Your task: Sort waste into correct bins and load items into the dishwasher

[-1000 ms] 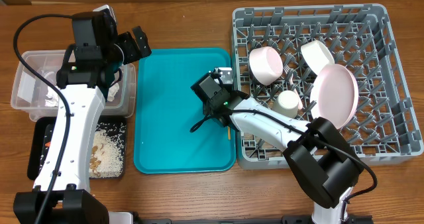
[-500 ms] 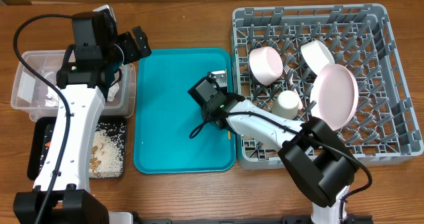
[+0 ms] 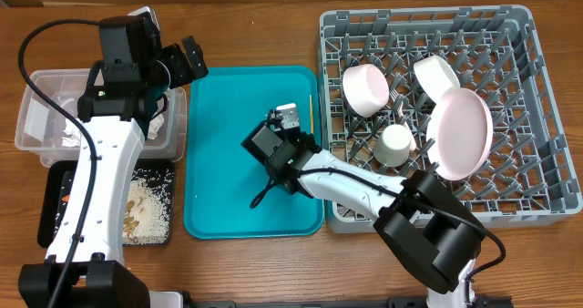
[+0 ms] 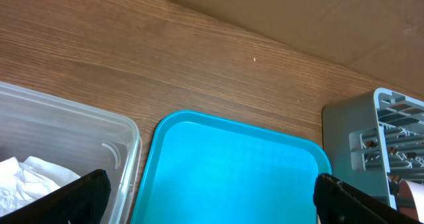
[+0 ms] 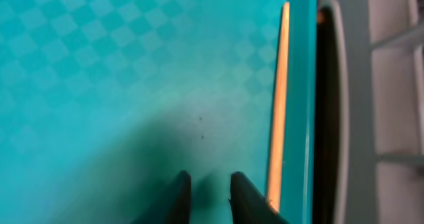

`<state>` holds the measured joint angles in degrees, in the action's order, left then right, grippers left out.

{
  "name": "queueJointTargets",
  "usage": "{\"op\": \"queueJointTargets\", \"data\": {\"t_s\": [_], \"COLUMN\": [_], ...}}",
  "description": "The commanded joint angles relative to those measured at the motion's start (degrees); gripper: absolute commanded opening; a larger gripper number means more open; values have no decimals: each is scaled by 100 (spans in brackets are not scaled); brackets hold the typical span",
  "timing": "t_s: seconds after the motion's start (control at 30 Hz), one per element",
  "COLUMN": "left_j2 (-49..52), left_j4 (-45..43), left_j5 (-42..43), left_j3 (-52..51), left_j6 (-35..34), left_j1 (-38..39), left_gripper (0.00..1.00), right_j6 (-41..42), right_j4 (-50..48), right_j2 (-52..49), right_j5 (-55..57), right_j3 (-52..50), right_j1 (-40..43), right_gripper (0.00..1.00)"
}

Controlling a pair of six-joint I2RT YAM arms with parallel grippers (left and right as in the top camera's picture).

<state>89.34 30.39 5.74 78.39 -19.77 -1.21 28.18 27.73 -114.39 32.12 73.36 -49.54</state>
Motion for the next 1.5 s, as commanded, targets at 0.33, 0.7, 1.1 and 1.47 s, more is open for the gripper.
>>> {"op": "queueJointTargets", "data": {"t_s": [0.33,0.7,1.1,1.47], "left_j2": [-85,-85,-85,-85], "left_j4": [-20,-17,-20,-20], "left_j5": [-33,-35,-35,-35], "left_j3": [111,111,111,111], "left_j6": [-101,-101,-101,-101], "left_j1": [11,11,11,11], "left_gripper": [100,100,100,100], "right_j6": [-37,-614,-619,-769], "right_j4": [-76,660,1095,1198], "right_j2": [-39,-20,-17,-17], "right_j5": [317,678,684,656], "right_j3": [-17,286,363,365], "right_j1": [4,-254,-302,-240], "right_gripper": [4,4,4,6]}}
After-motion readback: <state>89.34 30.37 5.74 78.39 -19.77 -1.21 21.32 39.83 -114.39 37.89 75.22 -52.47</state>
